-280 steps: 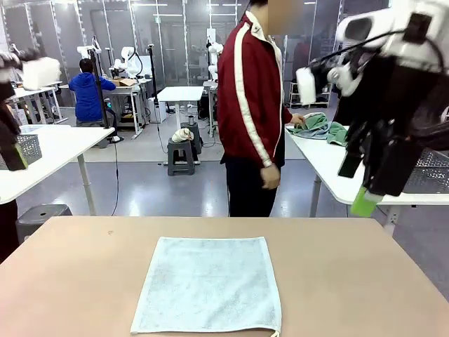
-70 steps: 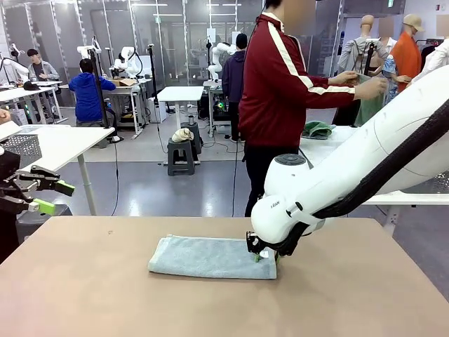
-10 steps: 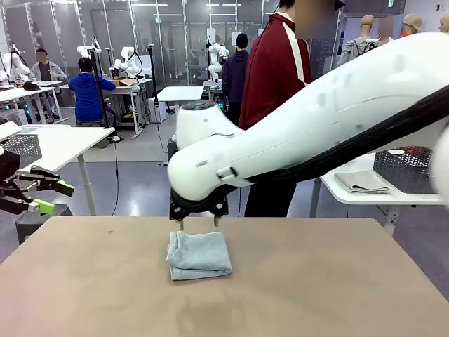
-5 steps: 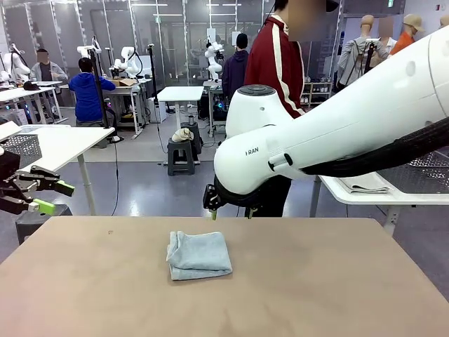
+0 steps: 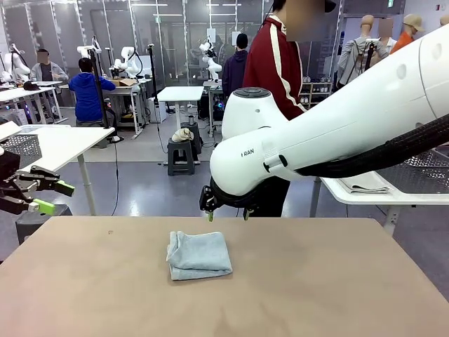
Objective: Fold the towels and place them in the basket.
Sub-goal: When a person lays out a Towel with hook on the table, fold it in half twice, then place the folded Towel with hook on the right side of the table.
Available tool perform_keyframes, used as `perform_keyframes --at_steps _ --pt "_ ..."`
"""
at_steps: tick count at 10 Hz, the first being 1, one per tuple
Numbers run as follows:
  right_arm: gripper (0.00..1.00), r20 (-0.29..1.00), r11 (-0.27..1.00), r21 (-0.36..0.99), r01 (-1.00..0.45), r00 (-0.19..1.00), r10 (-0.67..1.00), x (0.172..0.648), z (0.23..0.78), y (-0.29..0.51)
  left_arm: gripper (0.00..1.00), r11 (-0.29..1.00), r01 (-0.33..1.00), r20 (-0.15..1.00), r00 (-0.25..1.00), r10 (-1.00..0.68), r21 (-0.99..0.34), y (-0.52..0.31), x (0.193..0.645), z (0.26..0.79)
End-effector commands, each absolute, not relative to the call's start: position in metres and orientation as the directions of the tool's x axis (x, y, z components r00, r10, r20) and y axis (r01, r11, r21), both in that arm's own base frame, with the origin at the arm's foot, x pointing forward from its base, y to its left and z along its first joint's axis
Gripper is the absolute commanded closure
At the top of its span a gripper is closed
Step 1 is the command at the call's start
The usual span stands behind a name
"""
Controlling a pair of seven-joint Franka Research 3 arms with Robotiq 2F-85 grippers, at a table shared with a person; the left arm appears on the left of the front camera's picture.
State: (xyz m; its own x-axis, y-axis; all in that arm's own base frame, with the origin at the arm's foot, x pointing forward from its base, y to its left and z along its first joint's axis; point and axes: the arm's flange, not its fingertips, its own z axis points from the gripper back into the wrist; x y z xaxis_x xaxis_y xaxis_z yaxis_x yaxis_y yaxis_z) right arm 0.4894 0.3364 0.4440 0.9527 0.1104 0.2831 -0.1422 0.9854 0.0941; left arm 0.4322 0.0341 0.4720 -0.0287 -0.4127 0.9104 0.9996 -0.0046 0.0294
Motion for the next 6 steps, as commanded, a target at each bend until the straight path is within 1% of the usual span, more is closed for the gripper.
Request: perform_keyframes --at_steps 1,6 --pt "0.00 0.285 0.987 0.084 -0.139 0.952 0.110 0.4928 0.4453 0.3387 0.15 -0.011 0.999 0.917 -0.040 -0.397 0.038 0.0338 0.4288 0.4742" --pt "0.00 0.285 0.987 0.084 -0.139 0.952 0.110 0.4928 0.4453 0.3387 0.15 -0.011 0.999 0.917 -0.040 -0.397 0.038 0.0338 0.4288 0.4742"
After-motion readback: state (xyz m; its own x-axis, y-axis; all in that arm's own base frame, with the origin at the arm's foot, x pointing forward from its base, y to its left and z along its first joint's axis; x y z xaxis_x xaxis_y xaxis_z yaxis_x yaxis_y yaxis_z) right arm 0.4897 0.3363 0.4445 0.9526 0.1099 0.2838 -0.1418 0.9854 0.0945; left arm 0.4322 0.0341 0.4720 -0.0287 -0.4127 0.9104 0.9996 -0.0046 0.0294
